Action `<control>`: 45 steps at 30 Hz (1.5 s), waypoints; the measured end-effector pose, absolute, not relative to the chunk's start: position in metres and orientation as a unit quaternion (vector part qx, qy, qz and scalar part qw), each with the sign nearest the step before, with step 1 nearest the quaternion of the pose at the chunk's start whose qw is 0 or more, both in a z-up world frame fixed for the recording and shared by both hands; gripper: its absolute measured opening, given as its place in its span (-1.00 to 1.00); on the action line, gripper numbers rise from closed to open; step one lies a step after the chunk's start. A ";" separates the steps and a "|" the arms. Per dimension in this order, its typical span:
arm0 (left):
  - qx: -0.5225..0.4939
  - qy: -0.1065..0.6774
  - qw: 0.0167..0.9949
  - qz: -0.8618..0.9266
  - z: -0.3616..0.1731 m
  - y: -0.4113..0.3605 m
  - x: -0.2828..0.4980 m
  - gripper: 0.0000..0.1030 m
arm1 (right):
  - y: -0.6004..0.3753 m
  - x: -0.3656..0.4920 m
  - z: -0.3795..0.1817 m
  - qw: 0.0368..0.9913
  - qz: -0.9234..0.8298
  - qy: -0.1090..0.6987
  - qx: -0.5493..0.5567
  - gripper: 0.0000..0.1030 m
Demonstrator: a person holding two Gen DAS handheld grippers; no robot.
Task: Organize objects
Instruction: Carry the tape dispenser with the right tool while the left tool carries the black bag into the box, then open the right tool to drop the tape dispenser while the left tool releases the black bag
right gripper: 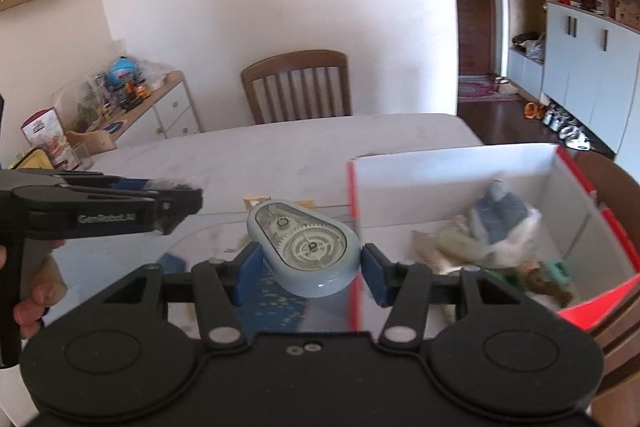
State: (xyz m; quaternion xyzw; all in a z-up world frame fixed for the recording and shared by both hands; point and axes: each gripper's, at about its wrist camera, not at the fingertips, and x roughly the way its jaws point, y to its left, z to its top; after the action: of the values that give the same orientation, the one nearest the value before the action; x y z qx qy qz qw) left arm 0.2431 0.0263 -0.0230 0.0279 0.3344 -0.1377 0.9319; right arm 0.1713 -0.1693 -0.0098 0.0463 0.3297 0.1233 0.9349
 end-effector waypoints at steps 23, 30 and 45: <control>0.064 0.359 0.917 -0.161 -0.041 -0.130 0.296 -0.26 | -0.311 0.185 -0.025 0.928 0.098 0.358 0.008 0.03; 0.090 0.384 0.905 -0.159 -0.058 -0.165 0.329 -0.26 | -0.332 0.202 -0.039 0.919 0.114 0.376 -0.021 0.02; 0.086 0.466 0.870 -0.137 -0.105 -0.191 0.386 -0.25 | -0.337 0.235 -0.060 0.896 0.161 0.412 -0.046 -0.02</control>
State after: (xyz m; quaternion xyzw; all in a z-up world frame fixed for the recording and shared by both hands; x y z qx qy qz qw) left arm 0.3857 -0.1913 -0.1050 0.0862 0.4659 -0.1371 0.8699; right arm 0.2347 -0.3371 -0.0604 -0.0455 0.4119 0.1605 0.8958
